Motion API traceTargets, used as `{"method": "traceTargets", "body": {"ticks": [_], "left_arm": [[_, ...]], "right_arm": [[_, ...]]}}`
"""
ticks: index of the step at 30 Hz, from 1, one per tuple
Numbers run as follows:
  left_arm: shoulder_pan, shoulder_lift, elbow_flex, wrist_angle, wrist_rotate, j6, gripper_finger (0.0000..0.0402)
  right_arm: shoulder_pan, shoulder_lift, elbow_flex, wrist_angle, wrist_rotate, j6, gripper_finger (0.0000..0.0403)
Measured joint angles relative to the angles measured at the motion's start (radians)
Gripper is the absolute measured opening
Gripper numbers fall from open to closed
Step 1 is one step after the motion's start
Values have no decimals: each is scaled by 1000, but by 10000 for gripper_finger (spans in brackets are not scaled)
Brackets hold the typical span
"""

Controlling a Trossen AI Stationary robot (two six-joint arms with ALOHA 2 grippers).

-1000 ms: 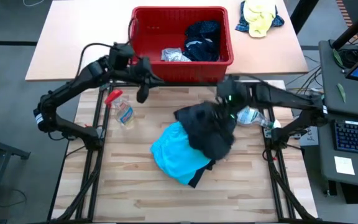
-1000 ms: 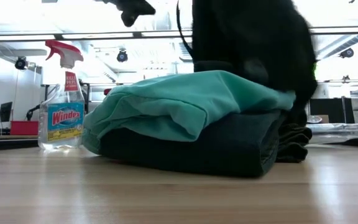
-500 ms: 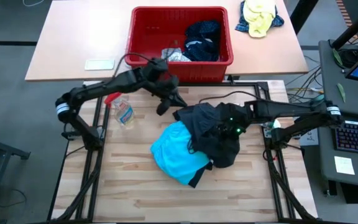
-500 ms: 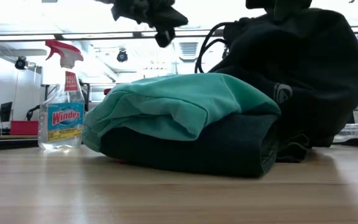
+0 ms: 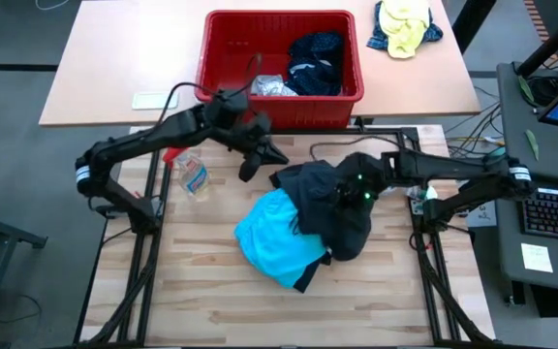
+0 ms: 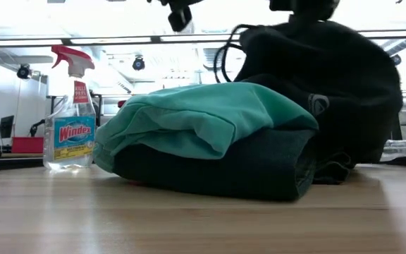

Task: Fold Laundry from Bin
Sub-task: Fold the black shorts

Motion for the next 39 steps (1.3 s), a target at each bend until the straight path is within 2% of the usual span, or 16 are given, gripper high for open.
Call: {"method": "traceTargets", "body": {"ticks": [8,17,20,28,30,39], "left_arm": [[-82,-39,0,-5,-151,-18,0],[-99,-46,-1,-62,-179,-78,0],[-127,-70,-2,-85,-264,-75,0],[-224,-178,-2,-168,-633,-54,0],[-246,-201,-2,-203,-693,-65,0],[-307,-248,-9,-247,-789,-104,0]], "right_arm": [[-120,66,105,115,6,-166,9],[-164,243,266,121,19,-358,9],[-164,310,327,120,18,-383,9],[-166,438,474,119,18,-428,9],[-167,456,507,120,17,-432,9],[-178,512,653,116,19,-407,9]]}}
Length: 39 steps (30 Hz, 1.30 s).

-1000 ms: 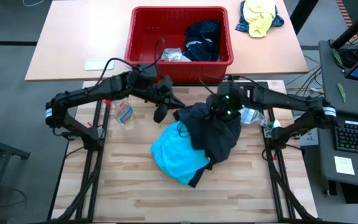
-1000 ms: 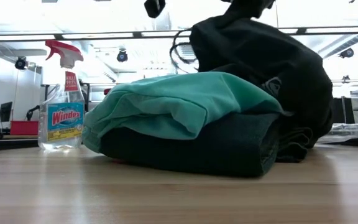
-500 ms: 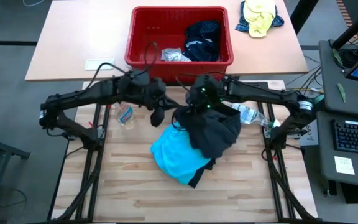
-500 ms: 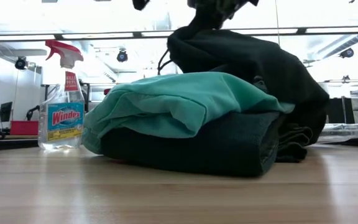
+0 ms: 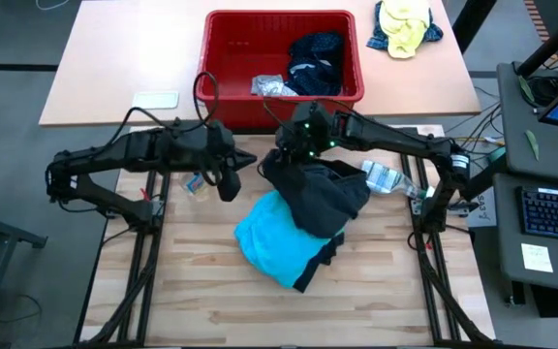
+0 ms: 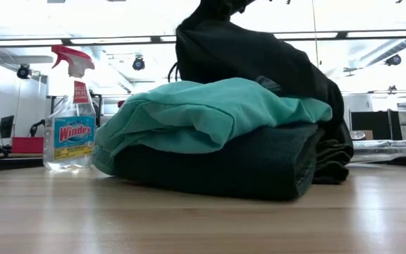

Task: Fold Laundry from Bin
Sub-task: Fold the black shorts

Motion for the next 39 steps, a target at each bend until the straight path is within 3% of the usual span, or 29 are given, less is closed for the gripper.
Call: {"method": "traceTargets", "body": {"ticks": [6,10,15,22,26,39], "left_arm": [[1,8,0,4,0,-32,1],[-4,18,-1,13,3,-60,21],[-6,32,-2,29,2,-71,80],[-5,85,-4,72,-103,-56,177],[-11,120,-4,87,-114,-44,214],[-14,123,-4,40,-147,-86,232]], "right_arm": [[-5,16,74,2,0,34,9],[-5,16,103,-6,-1,42,9],[-5,14,142,-16,-1,51,9],[-5,13,151,-20,-1,90,9],[-3,12,148,-49,1,87,9],[2,11,156,-81,1,95,9]]}}
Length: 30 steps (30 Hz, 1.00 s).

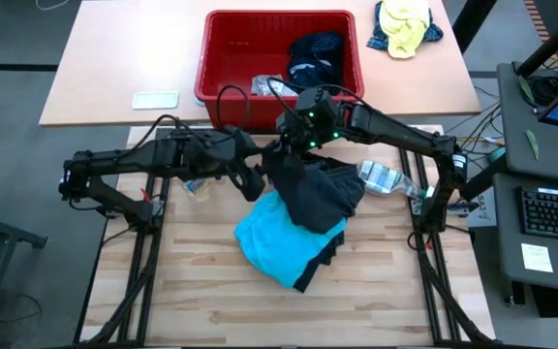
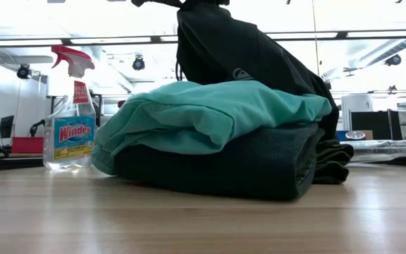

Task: Fold Laundry from Bin
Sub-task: Fold the black shorts

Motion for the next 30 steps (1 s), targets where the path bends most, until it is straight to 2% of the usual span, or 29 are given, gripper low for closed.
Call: {"method": "traceTargets", "body": {"ticks": [5,11,19,21,23,27,30], "left_arm": [[-22,-27,0,-118,-10,-90,231],[-1,0,-1,5,-11,27,231],[0,78,-3,20,19,-8,221],[-3,92,-3,41,22,5,199],[-5,95,-3,71,23,34,158],[-5,90,2,77,23,61,34],[-8,70,11,63,23,69,22]], "right_arm": [[1,-6,3,10,-10,1,9],[20,-3,3,10,-6,-33,9],[40,-3,10,11,-27,-73,9],[42,-4,19,12,-37,-81,9],[43,-4,26,19,-38,-74,12],[42,-5,53,1,-44,-44,35],[36,-5,98,-47,-39,-44,60]]}}
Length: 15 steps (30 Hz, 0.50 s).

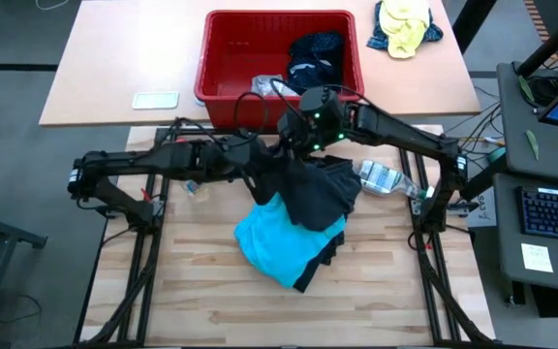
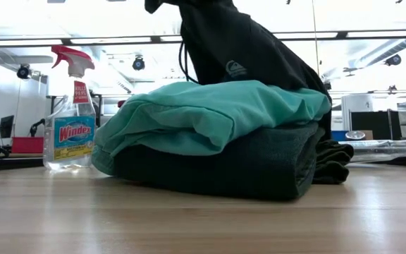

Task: Fold Laundry from Bin
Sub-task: Fold the black shorts

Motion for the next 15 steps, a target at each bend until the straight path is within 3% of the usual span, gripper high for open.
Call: {"method": "traceTargets", "body": {"ticks": [3,10,15], "left_arm": [[-7,-24,38,-54,0,29,10],[-31,-38,170,-461,134,-60,3],[-105,-38,190,-528,179,-87,2]], "right_arm": [[-17,-3,65,-83,-5,-9,81],[-100,-6,222,-383,-30,-77,134],[-166,-8,175,-573,-87,-121,182]]}}
